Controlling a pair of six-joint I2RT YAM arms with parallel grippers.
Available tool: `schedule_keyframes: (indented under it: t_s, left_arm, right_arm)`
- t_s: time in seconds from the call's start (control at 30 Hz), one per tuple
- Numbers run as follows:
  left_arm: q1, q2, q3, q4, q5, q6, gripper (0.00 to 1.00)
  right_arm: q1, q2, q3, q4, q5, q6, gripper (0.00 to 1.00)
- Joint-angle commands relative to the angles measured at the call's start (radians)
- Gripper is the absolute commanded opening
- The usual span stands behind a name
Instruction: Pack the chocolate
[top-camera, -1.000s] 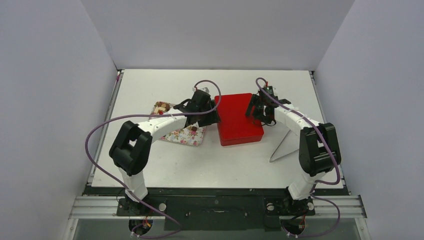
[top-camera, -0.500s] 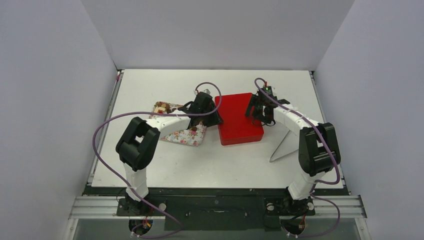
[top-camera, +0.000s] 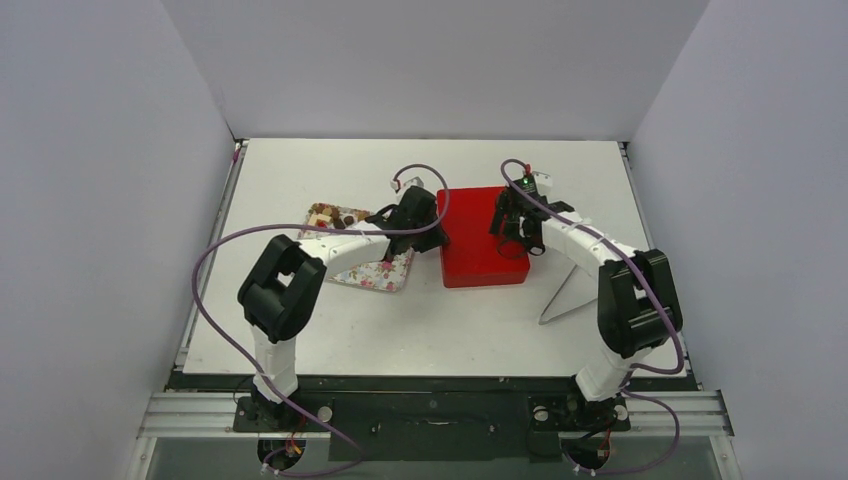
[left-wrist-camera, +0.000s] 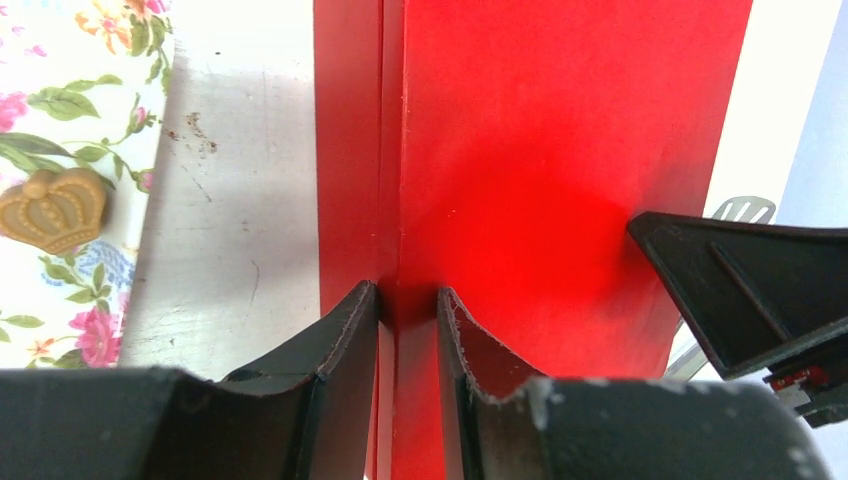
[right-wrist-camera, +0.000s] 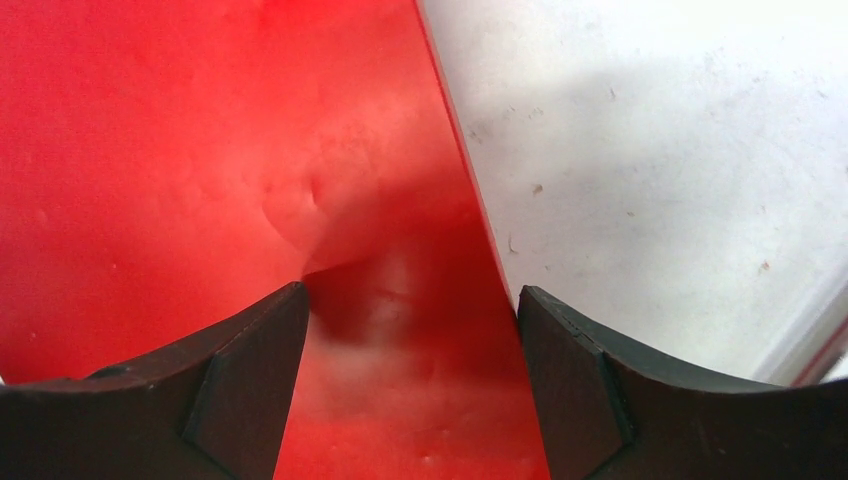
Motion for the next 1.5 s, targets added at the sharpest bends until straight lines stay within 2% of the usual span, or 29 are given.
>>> schedule_keyframes:
  t_s: [0.0, 0.1, 0.37, 0.6, 0.73, 0.83, 0.87, 0.9, 0.93, 0.97, 1.0, 1.2, 1.47]
  left_arm:
    - [-0.06, 0.055, -0.055, -0.098, 0.021, 0.022, 0.13]
    - [-0.064, 0.056, -0.044, -0.096, 0.031, 0.041, 0.13]
    - [-0.062, 0.08, 0.123, -0.205, 0.009, 0.138, 0.14]
    - [-0.051, 0.078, 0.284, -0.3, -0.02, 0.232, 0.26]
    - [-0.045, 0.036, 0.37, -0.324, -0.04, 0.302, 0.39]
    - [-0.035, -0.009, 0.434, -0.376, -0.071, 0.346, 0.56]
    - [-0.033, -0.021, 0.458, -0.387, -0.079, 0.366, 0.67]
    - [-0.028, -0.052, 0.465, -0.404, -0.092, 0.376, 0.72]
    - [-0.026, -0.07, 0.464, -0.407, -0.097, 0.393, 0.83]
    - [-0.021, -0.115, 0.456, -0.409, -0.107, 0.401, 0.87]
    - [-0.019, -0.142, 0.432, -0.41, -0.111, 0.415, 0.98]
    - [0.011, -0.396, 0.279, -0.444, -0.143, 0.447, 0.97]
    - [0.047, -0.607, 0.102, -0.508, -0.222, 0.463, 0.96]
  right_arm:
    - [0.009, -0.069, -0.013, -0.142, -0.008, -0.003, 0.71]
    - [-0.015, -0.104, 0.024, -0.174, 0.007, 0.0, 0.7]
    - [-0.081, -0.125, 0.109, -0.208, -0.003, -0.013, 0.72]
    - [-0.103, -0.126, 0.19, -0.234, -0.028, -0.015, 0.74]
    - [-0.086, -0.159, 0.22, -0.238, -0.051, -0.008, 0.74]
    - [-0.075, -0.203, 0.238, -0.247, -0.063, 0.006, 0.75]
    - [-0.067, -0.214, 0.239, -0.247, -0.071, 0.016, 0.75]
    - [-0.062, -0.239, 0.236, -0.242, -0.074, 0.021, 0.75]
    - [-0.051, -0.265, 0.232, -0.237, -0.08, 0.03, 0.75]
    - [-0.043, -0.282, 0.222, -0.23, -0.08, 0.033, 0.75]
    - [-0.033, -0.317, 0.215, -0.226, -0.074, 0.041, 0.75]
    - [-0.02, -0.493, 0.105, -0.155, -0.099, 0.096, 0.76]
    - [-0.016, -0.676, 0.001, -0.151, -0.072, 0.083, 0.77]
